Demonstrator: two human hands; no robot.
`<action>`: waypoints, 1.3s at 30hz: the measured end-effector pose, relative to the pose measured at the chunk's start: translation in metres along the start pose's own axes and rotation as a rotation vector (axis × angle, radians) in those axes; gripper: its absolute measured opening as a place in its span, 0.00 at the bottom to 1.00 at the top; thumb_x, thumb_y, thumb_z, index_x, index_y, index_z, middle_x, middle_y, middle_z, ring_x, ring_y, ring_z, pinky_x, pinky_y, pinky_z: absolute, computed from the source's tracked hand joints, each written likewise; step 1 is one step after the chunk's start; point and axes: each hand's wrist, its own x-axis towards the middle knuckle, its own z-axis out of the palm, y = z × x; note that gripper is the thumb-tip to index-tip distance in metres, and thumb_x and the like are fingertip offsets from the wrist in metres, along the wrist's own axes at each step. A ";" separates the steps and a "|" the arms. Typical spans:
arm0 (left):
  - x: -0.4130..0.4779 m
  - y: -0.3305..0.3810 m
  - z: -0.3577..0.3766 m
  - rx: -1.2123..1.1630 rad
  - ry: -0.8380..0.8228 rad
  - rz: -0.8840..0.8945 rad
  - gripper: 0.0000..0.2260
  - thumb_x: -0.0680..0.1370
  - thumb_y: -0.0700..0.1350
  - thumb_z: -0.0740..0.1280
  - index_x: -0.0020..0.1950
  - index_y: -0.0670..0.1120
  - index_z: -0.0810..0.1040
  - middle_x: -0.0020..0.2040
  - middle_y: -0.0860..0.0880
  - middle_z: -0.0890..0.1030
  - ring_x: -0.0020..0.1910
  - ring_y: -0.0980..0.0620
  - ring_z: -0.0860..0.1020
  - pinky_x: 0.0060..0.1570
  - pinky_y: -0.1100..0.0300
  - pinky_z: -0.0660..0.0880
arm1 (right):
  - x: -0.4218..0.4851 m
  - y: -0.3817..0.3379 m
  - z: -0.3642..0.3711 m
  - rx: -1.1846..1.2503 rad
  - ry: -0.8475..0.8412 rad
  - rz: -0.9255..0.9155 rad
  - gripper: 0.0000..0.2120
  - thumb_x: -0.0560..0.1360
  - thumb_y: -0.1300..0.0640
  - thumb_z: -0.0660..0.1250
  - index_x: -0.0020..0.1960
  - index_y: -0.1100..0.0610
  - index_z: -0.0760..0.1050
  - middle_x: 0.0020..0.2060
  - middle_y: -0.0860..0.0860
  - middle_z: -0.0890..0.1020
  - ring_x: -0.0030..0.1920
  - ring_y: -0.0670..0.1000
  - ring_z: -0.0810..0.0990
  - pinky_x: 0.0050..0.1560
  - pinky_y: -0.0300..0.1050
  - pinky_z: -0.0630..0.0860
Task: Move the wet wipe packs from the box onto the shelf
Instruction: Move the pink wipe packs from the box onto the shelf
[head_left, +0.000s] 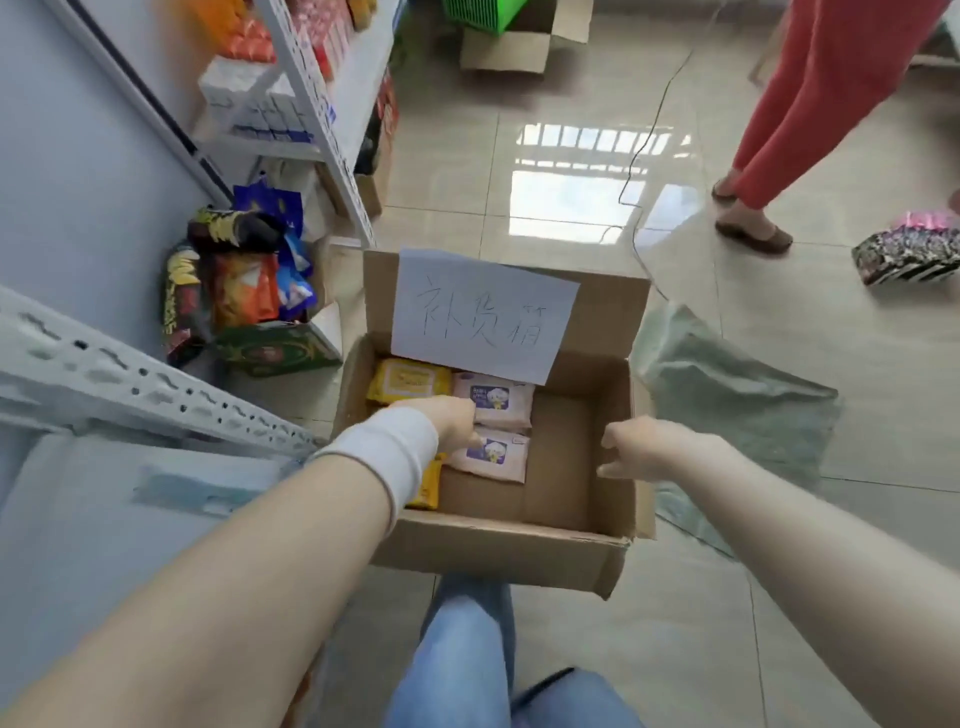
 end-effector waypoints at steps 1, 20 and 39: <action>0.026 -0.001 0.004 -0.072 -0.020 -0.011 0.24 0.80 0.52 0.58 0.72 0.41 0.62 0.71 0.42 0.69 0.68 0.43 0.68 0.66 0.52 0.67 | 0.022 0.000 0.013 0.067 -0.020 0.001 0.24 0.76 0.43 0.61 0.66 0.57 0.68 0.62 0.54 0.76 0.61 0.57 0.75 0.60 0.52 0.73; 0.367 -0.023 0.169 -0.514 0.693 -0.414 0.41 0.70 0.61 0.68 0.75 0.46 0.53 0.70 0.40 0.61 0.70 0.41 0.60 0.66 0.51 0.57 | 0.365 -0.068 0.225 1.339 0.067 0.260 0.29 0.68 0.53 0.74 0.64 0.60 0.69 0.61 0.58 0.75 0.61 0.57 0.74 0.63 0.54 0.71; 0.381 -0.011 0.154 -1.077 0.516 -0.350 0.27 0.69 0.51 0.74 0.64 0.43 0.70 0.63 0.46 0.77 0.60 0.48 0.76 0.49 0.62 0.71 | 0.358 -0.083 0.228 1.600 -0.211 0.342 0.22 0.69 0.55 0.73 0.61 0.55 0.74 0.56 0.53 0.80 0.55 0.54 0.79 0.49 0.45 0.76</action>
